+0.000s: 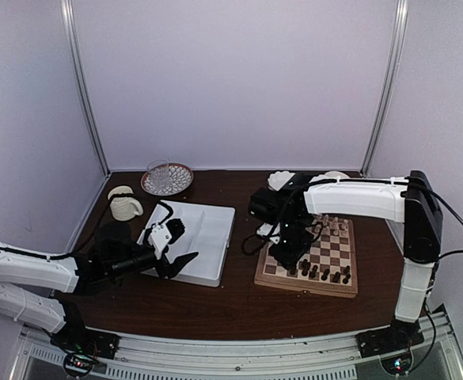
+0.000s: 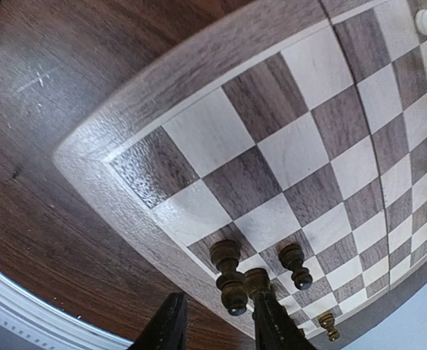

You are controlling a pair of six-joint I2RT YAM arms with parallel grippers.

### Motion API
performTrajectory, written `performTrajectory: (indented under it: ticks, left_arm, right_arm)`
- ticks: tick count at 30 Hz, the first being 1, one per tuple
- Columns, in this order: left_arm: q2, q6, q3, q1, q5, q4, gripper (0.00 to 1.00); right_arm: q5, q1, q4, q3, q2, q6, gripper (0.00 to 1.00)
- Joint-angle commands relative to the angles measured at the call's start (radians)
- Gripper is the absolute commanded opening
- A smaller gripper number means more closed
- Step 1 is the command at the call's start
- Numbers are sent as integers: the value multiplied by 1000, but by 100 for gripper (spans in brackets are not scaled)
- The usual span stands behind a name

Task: Set up the chess pieces on the board
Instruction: Place the bishop on f8.

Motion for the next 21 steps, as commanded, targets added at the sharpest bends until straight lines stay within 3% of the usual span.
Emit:
performTrajectory:
  ticks: [1,6,11,16,21]
  left_arm:
    - [-24,-98,35,28,-86,-43,74]
    - [-40,-282,92,90,-201,-204,82]
    - [22,-408,205,132,-351,-428,91]
    - [99,-449,290,180,-342,-562,78]
    - [117,-447,321,270,-265,-652,63]
  right_arm:
    - [27,1,-32,94,-57,0,35]
    - [97,5,-50,175,-47,-6,36]
    - [113,11,43,201,-96,-38,36]
    - [120,13,207,155,-199,-78,38]
    - [-77,9,472,-19,-345,-122,38]
